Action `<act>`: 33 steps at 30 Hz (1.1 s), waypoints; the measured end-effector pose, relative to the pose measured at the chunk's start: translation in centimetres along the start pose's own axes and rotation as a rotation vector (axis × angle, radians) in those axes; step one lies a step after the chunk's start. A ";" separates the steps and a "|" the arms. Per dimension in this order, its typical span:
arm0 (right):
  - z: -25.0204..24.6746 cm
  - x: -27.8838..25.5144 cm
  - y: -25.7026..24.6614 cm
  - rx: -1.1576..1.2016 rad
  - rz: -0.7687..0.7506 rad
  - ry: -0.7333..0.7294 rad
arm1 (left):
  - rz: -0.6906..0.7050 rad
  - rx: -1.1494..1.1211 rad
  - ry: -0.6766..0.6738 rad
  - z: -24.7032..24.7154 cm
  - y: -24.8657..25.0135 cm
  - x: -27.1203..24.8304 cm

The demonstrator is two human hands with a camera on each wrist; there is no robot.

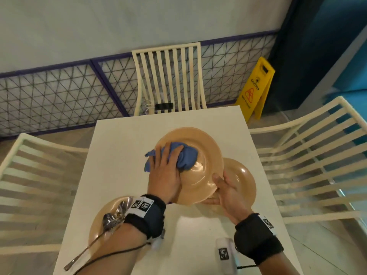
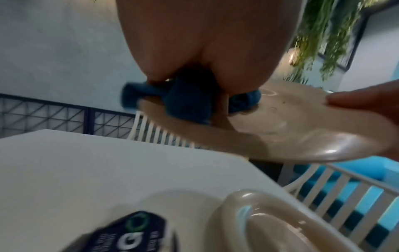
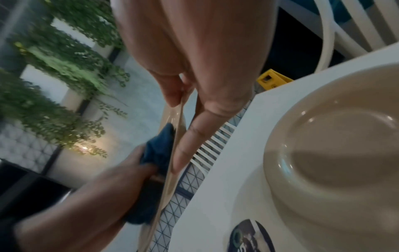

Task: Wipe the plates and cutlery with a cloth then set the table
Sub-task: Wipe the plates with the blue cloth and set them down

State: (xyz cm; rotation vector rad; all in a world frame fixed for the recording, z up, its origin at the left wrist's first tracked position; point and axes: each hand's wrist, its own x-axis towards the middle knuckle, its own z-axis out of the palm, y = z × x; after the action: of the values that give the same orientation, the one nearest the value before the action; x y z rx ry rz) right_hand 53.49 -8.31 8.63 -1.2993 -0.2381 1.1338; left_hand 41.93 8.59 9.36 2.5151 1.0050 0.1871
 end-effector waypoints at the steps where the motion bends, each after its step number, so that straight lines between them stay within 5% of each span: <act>1: 0.0 -0.5 -0.5 -0.010 -0.019 -0.009 | 0.028 -0.064 0.020 0.0 2.2 -0.2; 5: -1.2 -2.4 -3.1 0.045 -0.095 -0.016 | 0.221 -0.158 -0.030 1.1 8.9 -3.9; 9: -4.8 -4.4 -5.0 0.113 -0.137 0.007 | 0.335 0.108 -0.084 2.3 7.3 -8.5; 13: -6.1 -6.0 -4.2 0.076 -0.114 0.007 | 0.198 0.222 -0.036 1.5 3.1 -7.8; 17: -4.7 -7.2 -3.2 0.028 -0.077 -0.038 | 0.070 0.109 0.059 -0.2 6.9 -4.5; 22: -4.8 -7.9 -5.3 0.093 -0.155 -0.044 | 0.302 -0.062 -0.002 1.8 14.2 -7.9; 26: -8.2 -8.4 -6.3 0.133 -0.192 0.053 | 0.505 0.171 -0.047 3.8 10.6 -11.4; 30: -8.5 -9.7 -4.6 -0.017 -0.176 0.041 | 0.316 0.193 -0.002 2.2 7.1 -8.7; 33: -6.6 -10.0 -3.5 -0.035 -0.133 -0.030 | 0.124 0.010 0.051 1.1 10.3 -6.0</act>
State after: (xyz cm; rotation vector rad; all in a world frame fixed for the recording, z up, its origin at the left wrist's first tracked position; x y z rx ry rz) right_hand 55.12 -19.58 13.74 -1.2788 -0.3622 1.0404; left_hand 44.33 -2.55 12.99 2.5950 0.8708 0.2846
